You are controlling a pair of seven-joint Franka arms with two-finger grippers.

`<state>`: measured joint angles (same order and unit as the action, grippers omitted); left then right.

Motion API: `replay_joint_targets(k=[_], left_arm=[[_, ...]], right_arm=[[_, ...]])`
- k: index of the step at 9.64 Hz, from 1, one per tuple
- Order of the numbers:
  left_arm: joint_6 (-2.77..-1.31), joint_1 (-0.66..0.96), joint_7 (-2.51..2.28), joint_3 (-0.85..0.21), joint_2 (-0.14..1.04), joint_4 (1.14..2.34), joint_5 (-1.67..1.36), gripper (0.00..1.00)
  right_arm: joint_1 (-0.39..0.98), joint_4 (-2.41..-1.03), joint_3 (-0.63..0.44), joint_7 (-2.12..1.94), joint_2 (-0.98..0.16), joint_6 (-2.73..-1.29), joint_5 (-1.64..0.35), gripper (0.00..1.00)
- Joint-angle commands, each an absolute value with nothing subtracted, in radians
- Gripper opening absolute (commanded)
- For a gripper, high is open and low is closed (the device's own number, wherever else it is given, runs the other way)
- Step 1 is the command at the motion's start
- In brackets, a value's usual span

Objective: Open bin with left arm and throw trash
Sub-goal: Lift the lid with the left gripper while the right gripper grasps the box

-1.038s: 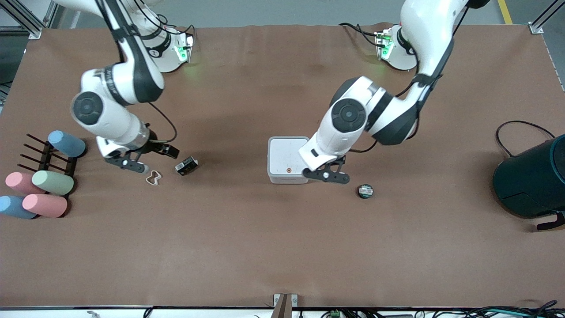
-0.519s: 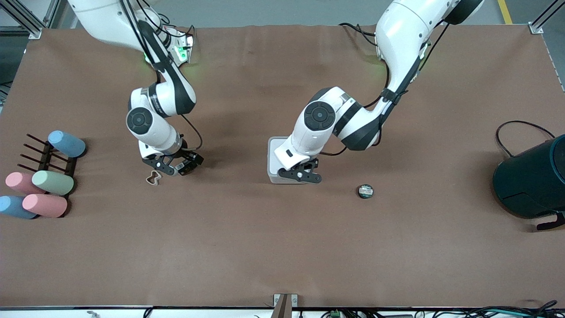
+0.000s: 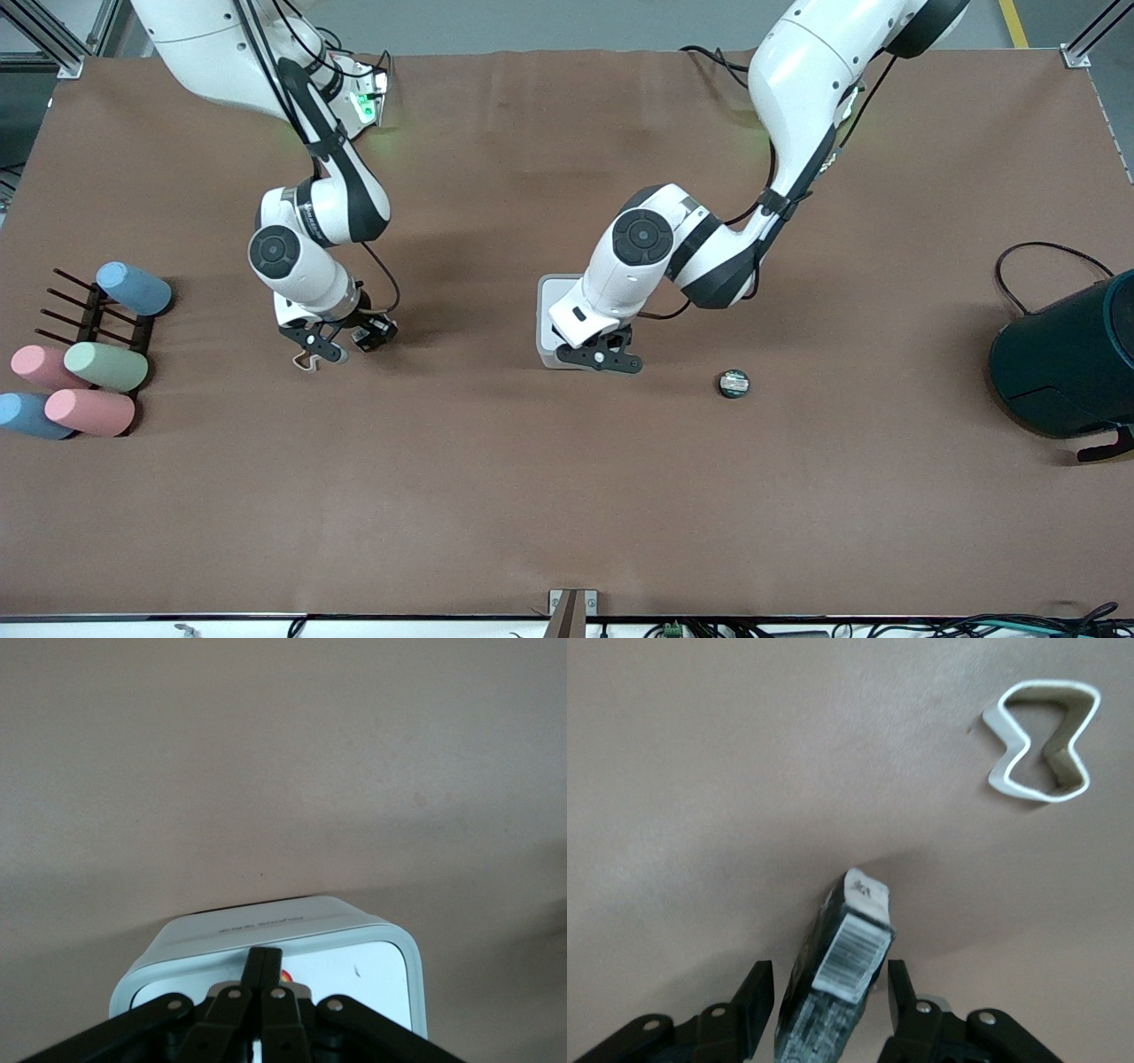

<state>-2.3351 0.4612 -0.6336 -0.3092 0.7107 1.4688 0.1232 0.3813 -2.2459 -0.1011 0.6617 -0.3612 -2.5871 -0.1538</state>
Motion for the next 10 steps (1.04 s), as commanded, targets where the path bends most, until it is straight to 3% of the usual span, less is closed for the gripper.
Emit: replay_joint_targets(k=[1, 4, 6, 9, 10], left_arm=[[-2.334, 0.445, -0.658, -0.302, 0.720, 1.462, 0.167, 0.01], [-2.165, 0.439, -0.660, -0.307, 0.621, 1.457, 0.157, 0.01], [-2.154, 0.436, -0.652, -0.307, 0.615, 1.457, 0.156, 0.01], [-2.137, 0.333, -0.548, -0.304, 0.615, 1.459, 0.169, 0.04], [-2.135, 0.289, -0.501, -0.304, 0.623, 1.468, 0.169, 0.15]], right_arm=[[0.356, -2.246, -0.092, 0.658, -0.351, -2.585, -0.175, 0.00], [0.359, -2.200, -0.092, 0.655, -0.341, -2.509, -0.175, 0.00], [0.367, -2.105, -0.092, 0.664, -0.312, -2.333, -0.175, 0.00], [0.446, -1.792, -0.091, 0.763, -0.301, -2.027, -0.175, 0.00], [0.484, -1.687, -0.091, 0.816, -0.302, -1.975, -0.178, 0.00]])
